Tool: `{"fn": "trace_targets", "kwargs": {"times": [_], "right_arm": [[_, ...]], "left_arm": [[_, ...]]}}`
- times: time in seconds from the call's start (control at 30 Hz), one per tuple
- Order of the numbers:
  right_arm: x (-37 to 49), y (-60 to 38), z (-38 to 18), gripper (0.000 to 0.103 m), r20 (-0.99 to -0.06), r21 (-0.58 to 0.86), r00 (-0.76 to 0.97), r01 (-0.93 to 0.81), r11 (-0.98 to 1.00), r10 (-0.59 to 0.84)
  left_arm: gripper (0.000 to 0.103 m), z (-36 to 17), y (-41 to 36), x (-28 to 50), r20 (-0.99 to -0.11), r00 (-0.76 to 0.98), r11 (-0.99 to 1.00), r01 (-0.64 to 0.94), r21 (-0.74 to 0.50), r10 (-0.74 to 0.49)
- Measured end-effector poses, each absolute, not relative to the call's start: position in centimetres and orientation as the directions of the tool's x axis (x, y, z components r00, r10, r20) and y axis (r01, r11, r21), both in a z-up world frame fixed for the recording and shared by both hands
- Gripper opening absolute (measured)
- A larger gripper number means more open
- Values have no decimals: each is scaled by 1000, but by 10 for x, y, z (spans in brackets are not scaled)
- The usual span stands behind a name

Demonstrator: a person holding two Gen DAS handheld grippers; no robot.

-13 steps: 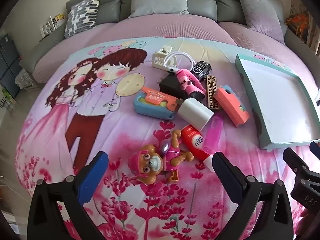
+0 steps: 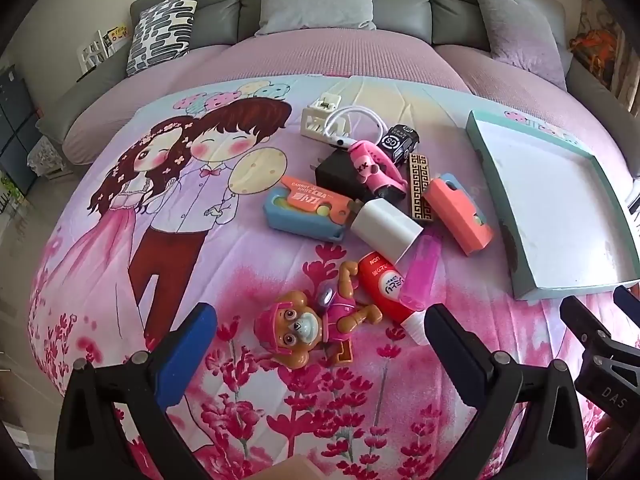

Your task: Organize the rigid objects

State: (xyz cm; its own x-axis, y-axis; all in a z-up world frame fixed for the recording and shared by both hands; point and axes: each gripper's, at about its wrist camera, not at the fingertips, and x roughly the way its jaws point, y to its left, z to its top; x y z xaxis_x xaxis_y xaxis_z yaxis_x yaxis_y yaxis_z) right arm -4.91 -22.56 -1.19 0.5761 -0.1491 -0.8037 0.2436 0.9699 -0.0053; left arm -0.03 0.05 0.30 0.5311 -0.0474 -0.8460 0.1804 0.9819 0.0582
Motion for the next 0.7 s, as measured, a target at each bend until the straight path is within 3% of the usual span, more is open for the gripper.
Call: {"fn": "trace_targets", "kwargs": {"times": [0.7], "right_arm": [[-50, -227, -9, 103, -797, 0, 584, 260, 966, -157]], "left_arm": [[103, 6, 3, 2, -853, 520, 982, 176, 65, -36]]}}
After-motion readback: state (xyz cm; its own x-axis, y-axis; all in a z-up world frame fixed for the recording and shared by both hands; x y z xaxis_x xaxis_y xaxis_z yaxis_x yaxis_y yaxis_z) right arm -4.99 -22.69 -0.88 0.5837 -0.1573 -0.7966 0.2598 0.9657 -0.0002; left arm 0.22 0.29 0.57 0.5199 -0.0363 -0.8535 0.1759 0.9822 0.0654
